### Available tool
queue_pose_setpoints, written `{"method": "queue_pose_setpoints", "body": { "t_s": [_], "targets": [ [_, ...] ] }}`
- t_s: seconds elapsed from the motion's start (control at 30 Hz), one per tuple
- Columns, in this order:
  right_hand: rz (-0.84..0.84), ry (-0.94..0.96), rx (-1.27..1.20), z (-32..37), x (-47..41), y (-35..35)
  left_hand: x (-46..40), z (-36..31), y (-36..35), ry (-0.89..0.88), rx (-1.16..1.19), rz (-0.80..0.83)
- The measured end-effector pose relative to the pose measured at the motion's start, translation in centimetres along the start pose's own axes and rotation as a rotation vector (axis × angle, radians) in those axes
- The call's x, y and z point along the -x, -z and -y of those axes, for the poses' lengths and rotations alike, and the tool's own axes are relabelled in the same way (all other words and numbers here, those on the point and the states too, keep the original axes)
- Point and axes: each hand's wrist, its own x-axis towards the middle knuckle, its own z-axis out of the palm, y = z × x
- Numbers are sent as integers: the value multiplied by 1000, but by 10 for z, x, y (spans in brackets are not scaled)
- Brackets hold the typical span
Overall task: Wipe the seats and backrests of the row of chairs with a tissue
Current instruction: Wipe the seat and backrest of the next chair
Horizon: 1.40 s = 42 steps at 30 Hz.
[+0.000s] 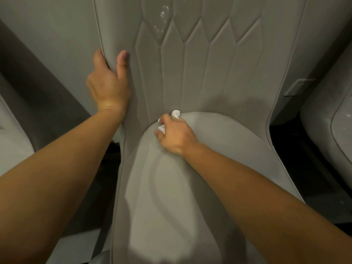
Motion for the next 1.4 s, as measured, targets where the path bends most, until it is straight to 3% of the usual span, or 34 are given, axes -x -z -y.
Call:
{"method": "queue_pose_setpoints", "body": {
  "t_s": [0.13,0.27,0.5,0.63,0.9,1.0,1.07,1.17,1.27,1.33,1.4],
  "targets": [
    [111,146,39,-19,-3,13,-2,1,2,-10,-30,19],
    [34,220,212,-37,-8,12,-2,2,2,0,-78,23],
    [-19,23,388,-68,-3,33,-1,0,2,-1,-99,41],
    [-149,-114,451,-90,15,40,-2,1,2,12,-97,36],
    [-313,-312,246,-74,14,26,0,0,2,4,-76,15],
    [-338,-333,-68,-68,-3,37,1,0,2,18,-58,28],
    [-479,-352,-297,-55,-16,55,-1,1,1,18,-63,29],
    [-774,-178,-417,-17,-30,91,-3,3,-1,9,-87,25],
    [-1139,164,-510,32,-41,131,-4,3,-1,11,-102,25],
    [-1262,348,-461,52,-61,152,-4,2,-1,14,-107,31],
    [-1276,433,-265,69,-86,170,-5,4,-2,16,-102,35]
  ]
}}
